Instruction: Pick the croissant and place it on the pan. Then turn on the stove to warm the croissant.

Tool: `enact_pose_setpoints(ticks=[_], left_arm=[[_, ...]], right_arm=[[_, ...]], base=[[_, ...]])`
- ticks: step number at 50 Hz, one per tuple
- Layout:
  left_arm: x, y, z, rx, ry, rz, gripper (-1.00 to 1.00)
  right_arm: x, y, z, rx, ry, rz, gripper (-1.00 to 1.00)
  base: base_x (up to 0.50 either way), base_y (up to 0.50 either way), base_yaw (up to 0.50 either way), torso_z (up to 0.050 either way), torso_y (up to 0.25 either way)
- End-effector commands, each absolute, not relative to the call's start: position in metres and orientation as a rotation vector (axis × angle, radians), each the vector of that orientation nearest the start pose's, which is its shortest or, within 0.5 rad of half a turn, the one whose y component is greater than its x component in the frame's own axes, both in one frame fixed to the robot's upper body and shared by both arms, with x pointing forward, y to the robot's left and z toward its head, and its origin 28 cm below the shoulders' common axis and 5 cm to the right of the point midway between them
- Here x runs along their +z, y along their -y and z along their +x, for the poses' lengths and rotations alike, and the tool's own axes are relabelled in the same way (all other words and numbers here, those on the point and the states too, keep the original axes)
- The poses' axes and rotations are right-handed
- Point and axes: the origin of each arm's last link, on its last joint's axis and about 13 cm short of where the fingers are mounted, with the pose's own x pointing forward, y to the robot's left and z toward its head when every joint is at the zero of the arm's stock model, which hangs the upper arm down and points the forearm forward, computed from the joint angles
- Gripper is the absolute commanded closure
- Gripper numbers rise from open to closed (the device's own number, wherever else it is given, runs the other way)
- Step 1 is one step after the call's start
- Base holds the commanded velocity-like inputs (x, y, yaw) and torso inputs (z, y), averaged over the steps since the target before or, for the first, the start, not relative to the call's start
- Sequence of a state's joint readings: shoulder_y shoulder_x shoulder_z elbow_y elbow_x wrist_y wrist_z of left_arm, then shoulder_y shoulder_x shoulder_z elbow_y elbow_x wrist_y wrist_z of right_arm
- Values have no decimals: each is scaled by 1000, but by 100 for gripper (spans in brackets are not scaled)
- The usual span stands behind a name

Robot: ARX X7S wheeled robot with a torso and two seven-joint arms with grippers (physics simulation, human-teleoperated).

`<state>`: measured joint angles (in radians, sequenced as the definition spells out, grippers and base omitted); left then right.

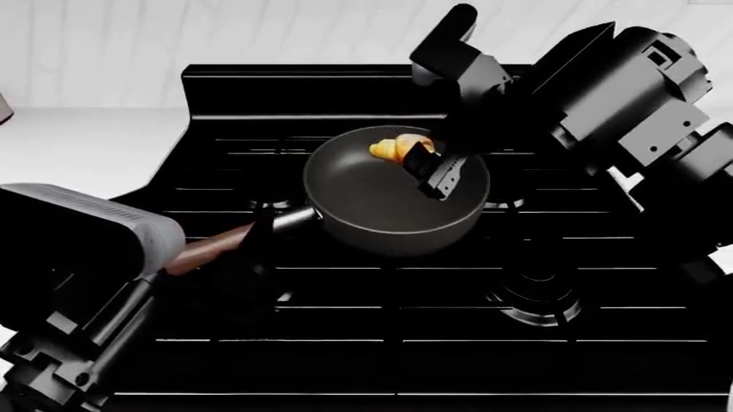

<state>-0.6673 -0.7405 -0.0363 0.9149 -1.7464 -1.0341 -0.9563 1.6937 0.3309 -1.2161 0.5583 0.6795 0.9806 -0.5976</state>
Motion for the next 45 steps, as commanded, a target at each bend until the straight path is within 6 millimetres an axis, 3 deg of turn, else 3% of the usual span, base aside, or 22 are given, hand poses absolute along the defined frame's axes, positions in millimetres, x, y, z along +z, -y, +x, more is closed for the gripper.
enact_pose_setpoints(ticks=[1,19,20,37,45], left_arm=[[250,-231,154,-311,58,43,-100],[252,-232,153,-311,63,42,-100],[252,-232,153,-311,63,42,-100],[250,-232,154,-307,54,33,-100],[249,-230,154,-315,51,33,-100]], right_arm=[[317,109,388,723,-562,-678,100],[314,106,388,734,-577,-690,100],[314,106,387,734,-577,-692,-100],[319,106,383,733,-564,-698,-100],[332,109,362,751,-482,-682,-100]], base=[[0,0,0,0,10],[0,0,0,0,0],[0,0,0,0,0],[0,0,0,0,0],[0,0,0,0,0]])
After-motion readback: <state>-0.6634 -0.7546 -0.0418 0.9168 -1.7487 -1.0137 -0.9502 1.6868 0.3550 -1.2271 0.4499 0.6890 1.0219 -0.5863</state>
